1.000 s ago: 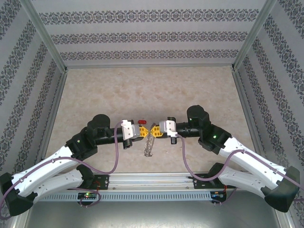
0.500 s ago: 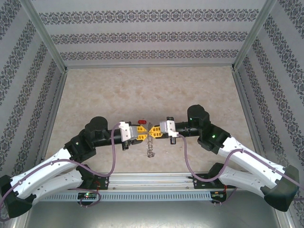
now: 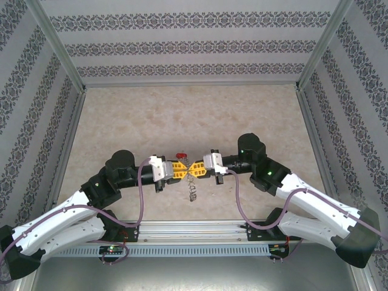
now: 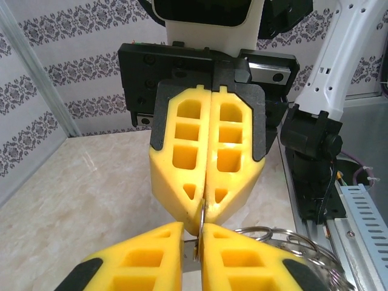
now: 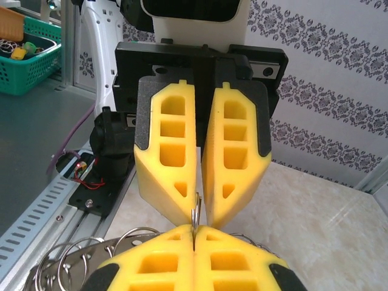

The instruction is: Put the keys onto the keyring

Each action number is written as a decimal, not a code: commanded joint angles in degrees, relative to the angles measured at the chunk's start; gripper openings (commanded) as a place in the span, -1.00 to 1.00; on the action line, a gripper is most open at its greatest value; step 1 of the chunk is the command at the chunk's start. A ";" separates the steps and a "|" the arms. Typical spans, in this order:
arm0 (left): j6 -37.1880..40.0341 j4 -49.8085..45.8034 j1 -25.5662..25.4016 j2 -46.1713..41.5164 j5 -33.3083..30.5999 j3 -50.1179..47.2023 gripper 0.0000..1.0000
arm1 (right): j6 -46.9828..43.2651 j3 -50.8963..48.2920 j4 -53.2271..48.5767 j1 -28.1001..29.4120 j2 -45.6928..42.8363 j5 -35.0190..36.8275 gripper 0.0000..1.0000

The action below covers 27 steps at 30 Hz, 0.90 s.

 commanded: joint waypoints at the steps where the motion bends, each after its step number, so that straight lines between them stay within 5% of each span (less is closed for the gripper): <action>1: -0.69 2.67 -0.90 -0.69 0.77 -0.53 -0.80 | 0.89 -0.57 3.73 0.78 -0.10 -3.79 -1.00; 3: -0.67 2.60 -0.90 -0.81 0.87 -0.53 -1.00 | 0.85 -0.70 3.60 0.78 -0.05 -3.54 -1.00; 7: -0.27 1.68 -0.89 -1.11 0.36 -0.57 -1.00 | 0.56 -0.80 2.40 0.87 -0.74 -1.35 -1.00; 11: -0.23 0.39 -0.90 -1.86 -3.39 -0.63 -1.00 | 1.29 -1.44 1.09 0.87 -2.26 3.39 -0.38; 15: -1.63 -1.58 -0.90 -2.43 -9.48 -1.19 -1.00 | 4.33 -2.05 -0.96 -0.09 -3.65 10.60 -0.15; 27: -12.25 -6.11 -0.90 -15.85 -30.57 -9.39 -1.00 | 14.21 7.40 -16.73 -6.05 10.91 30.01 -0.11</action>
